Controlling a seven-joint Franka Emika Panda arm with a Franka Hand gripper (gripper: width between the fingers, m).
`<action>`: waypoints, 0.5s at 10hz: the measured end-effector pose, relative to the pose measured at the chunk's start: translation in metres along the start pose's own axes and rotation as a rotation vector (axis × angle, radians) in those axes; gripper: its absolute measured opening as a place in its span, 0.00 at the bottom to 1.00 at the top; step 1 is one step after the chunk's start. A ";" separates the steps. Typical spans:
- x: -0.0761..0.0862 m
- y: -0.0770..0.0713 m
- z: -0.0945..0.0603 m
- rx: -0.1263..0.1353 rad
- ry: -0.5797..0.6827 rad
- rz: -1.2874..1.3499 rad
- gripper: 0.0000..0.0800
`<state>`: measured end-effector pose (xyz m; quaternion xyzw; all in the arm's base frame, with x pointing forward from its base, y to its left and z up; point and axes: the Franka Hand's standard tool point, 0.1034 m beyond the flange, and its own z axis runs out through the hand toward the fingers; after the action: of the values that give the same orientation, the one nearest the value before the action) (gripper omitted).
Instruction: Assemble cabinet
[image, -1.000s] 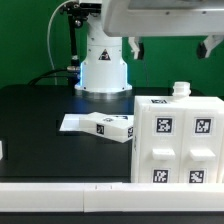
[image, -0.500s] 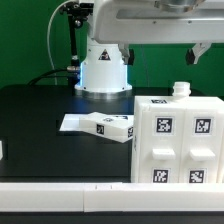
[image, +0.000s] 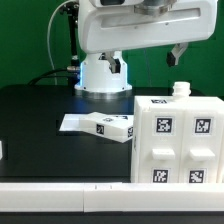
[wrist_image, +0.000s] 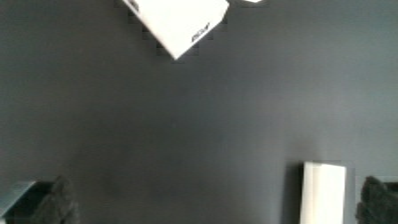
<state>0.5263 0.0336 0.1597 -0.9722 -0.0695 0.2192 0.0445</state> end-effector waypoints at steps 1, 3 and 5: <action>0.001 0.001 0.000 0.000 0.000 0.001 1.00; 0.002 0.002 0.001 -0.001 0.005 -0.005 1.00; 0.006 0.005 0.022 -0.021 0.081 -0.062 1.00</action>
Offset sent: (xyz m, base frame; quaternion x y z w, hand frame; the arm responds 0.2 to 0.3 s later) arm -0.0070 0.0054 -0.0220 -0.0029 0.0952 -0.0827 0.9920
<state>0.5234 0.0308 0.1370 -0.9780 -0.1002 0.1776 0.0441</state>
